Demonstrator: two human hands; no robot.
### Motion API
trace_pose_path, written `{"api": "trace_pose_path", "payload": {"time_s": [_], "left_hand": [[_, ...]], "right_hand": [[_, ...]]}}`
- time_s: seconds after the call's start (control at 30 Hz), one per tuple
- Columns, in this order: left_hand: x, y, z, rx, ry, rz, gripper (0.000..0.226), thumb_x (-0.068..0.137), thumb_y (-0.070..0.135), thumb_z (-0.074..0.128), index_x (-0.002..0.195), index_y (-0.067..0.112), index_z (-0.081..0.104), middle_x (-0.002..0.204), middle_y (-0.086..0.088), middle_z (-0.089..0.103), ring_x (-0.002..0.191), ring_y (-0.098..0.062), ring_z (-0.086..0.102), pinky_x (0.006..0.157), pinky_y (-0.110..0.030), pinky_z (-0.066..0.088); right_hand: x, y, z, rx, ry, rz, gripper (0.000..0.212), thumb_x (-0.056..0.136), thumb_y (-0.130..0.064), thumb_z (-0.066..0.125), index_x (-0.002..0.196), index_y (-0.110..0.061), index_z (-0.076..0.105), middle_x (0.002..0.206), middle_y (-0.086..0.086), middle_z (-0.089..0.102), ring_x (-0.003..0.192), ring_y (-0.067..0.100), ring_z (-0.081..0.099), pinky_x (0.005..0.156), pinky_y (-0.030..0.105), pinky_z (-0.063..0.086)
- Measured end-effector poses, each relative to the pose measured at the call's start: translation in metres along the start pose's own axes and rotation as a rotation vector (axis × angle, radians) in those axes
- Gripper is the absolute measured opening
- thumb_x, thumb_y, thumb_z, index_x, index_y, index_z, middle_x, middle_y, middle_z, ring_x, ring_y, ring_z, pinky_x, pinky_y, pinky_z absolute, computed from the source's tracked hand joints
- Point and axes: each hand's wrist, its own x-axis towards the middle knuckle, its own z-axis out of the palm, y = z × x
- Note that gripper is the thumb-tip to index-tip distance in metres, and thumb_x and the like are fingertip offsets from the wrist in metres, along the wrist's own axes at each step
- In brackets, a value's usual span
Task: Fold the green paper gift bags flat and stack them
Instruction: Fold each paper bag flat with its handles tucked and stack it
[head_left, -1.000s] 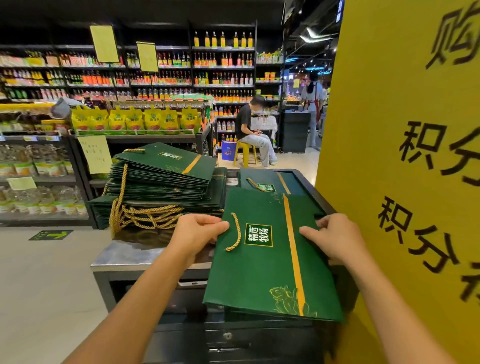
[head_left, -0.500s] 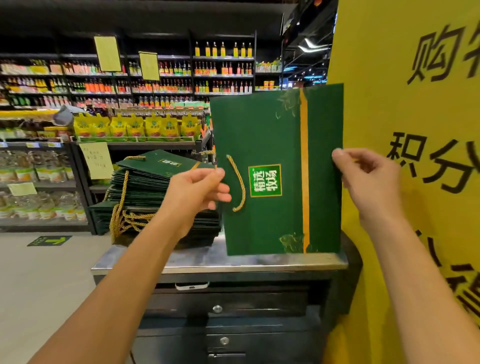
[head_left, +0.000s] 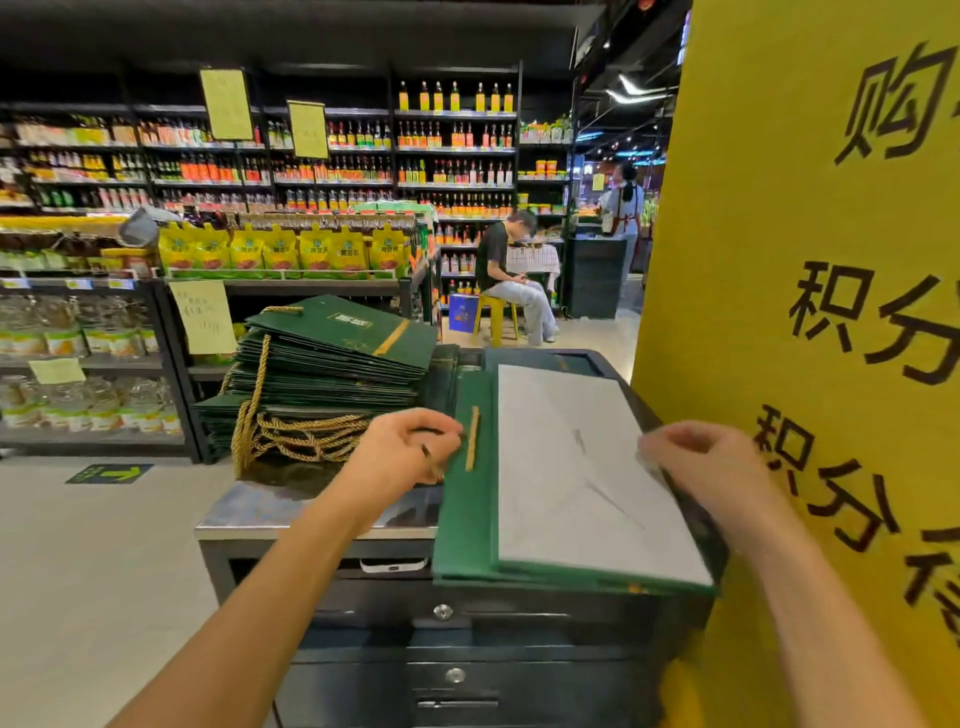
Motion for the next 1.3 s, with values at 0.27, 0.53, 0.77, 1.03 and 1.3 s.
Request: {"api": "trace_pose_path", "payload": {"time_s": [0.27, 0.53, 0.77, 1.03, 1.3], "left_hand": [[0.001, -0.035, 0.014, 0.582, -0.072, 0.19, 0.039, 0.095, 0.031, 0.069, 0.133, 0.023, 0.062, 0.075, 0.007, 0.069, 0.065, 0.0, 0.06, 0.064, -0.016, 0.046], [-0.007, -0.029, 0.011, 0.707, -0.077, 0.279, 0.045, 0.095, 0.037, 0.068, 0.138, 0.024, 0.061, 0.104, 0.011, 0.061, 0.097, -0.004, 0.056, 0.083, -0.014, 0.042], [-0.005, -0.034, 0.002, 0.625, -0.104, 0.202, 0.059, 0.09, 0.037, 0.074, 0.144, 0.019, 0.056, 0.128, 0.007, 0.065, 0.115, -0.004, 0.058, 0.102, -0.027, 0.048], [0.002, -0.042, 0.005, 0.657, -0.103, 0.232, 0.062, 0.09, 0.044, 0.071, 0.144, 0.018, 0.056, 0.134, 0.003, 0.061, 0.122, -0.007, 0.054, 0.106, -0.028, 0.046], [0.002, -0.046, 0.005, 0.654, -0.117, 0.249, 0.063, 0.09, 0.044, 0.067, 0.148, 0.024, 0.051, 0.136, 0.008, 0.058, 0.128, -0.014, 0.049, 0.11, -0.042, 0.044]], "right_hand": [[0.019, 0.041, 0.036, -0.699, -0.001, -0.194, 0.023, 0.09, -0.043, 0.067, 0.108, -0.029, 0.071, 0.12, 0.002, 0.063, 0.107, 0.023, 0.059, 0.089, 0.04, 0.053], [0.019, -0.024, 0.091, -0.306, -0.21, -0.329, 0.011, 0.091, -0.03, 0.07, 0.087, -0.022, 0.076, 0.085, -0.009, 0.073, 0.082, 0.006, 0.065, 0.071, 0.027, 0.051], [0.056, -0.043, 0.16, -0.737, -0.325, -0.188, 0.037, 0.082, -0.049, 0.072, 0.082, -0.016, 0.055, 0.083, 0.005, 0.06, 0.087, 0.029, 0.065, 0.062, 0.033, 0.044], [0.065, -0.049, 0.154, -0.712, -0.478, -0.118, 0.026, 0.089, -0.028, 0.068, 0.073, -0.013, 0.052, 0.069, 0.005, 0.055, 0.062, 0.02, 0.052, 0.051, 0.028, 0.036], [0.059, -0.032, 0.136, -0.324, -0.501, -0.019, 0.023, 0.089, -0.026, 0.063, 0.074, -0.013, 0.052, 0.066, 0.01, 0.04, 0.054, 0.02, 0.036, 0.054, 0.03, 0.03]]}}
